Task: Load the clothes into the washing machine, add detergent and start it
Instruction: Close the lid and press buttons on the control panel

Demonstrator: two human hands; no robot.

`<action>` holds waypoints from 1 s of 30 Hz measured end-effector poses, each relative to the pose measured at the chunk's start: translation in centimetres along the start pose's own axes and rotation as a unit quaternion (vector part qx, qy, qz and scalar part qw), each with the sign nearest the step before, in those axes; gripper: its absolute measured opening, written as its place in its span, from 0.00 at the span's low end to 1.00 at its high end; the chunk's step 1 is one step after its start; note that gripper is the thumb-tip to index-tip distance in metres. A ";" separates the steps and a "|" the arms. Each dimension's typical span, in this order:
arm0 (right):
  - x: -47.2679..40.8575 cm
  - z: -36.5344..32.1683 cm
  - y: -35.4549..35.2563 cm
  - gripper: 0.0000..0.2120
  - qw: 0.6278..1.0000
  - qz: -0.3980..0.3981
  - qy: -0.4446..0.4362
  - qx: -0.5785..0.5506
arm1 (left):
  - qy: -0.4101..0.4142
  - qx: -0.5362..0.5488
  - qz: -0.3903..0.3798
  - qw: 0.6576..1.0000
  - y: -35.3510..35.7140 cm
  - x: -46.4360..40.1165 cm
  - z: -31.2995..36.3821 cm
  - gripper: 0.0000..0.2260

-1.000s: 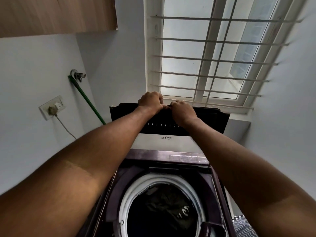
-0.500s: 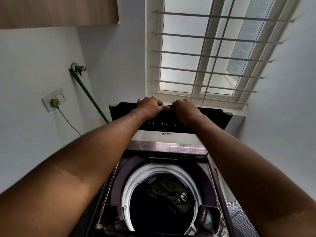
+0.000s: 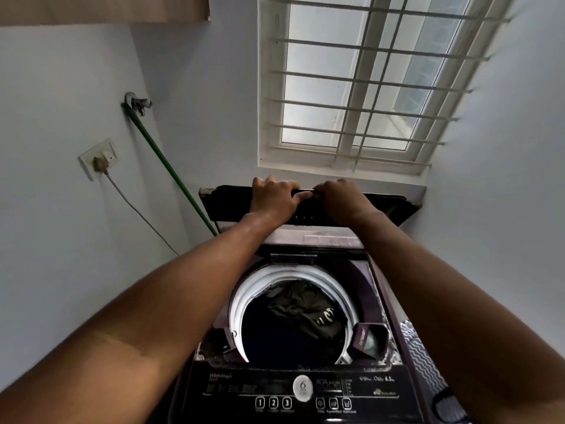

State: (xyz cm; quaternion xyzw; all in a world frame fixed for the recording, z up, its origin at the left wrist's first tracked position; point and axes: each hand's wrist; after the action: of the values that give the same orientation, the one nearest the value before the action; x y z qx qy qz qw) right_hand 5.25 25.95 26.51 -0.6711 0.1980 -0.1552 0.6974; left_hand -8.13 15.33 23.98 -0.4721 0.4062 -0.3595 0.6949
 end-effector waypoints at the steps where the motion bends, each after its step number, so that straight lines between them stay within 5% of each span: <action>1: 0.7 -0.3 0.2 0.11 1.000 0.002 -0.002 0.009 | 0.003 -0.002 0.009 1.000 0.2 0.8 0.1 0.20; 15: 15.4 -5.2 6.9 0.11 0.998 -0.013 -0.062 0.028 | 0.052 -0.069 -0.036 0.996 5.9 16.7 1.9 0.18; 21: 20.0 -7.2 13.8 0.08 0.992 -0.074 -0.075 0.064 | 0.029 -0.026 -0.127 0.991 8.6 21.8 1.8 0.20; 30: 21.9 -8.6 22.1 0.21 0.987 -0.132 -0.039 0.088 | 0.040 -0.094 -0.237 0.966 14.9 24.3 1.5 0.29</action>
State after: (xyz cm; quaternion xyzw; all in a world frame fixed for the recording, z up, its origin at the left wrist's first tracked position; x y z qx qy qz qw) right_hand 19.08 8.98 2.75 -0.6330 0.0662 -0.2363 0.7342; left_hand 4.93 -1.18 4.76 -0.6035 0.3422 -0.4923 0.5256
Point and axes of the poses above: each hand's wrist, its own x-axis away from the middle knuckle, its own y-axis out of the palm, z = x × y, and after that the axes turned 10 degrees about -z, right-handed
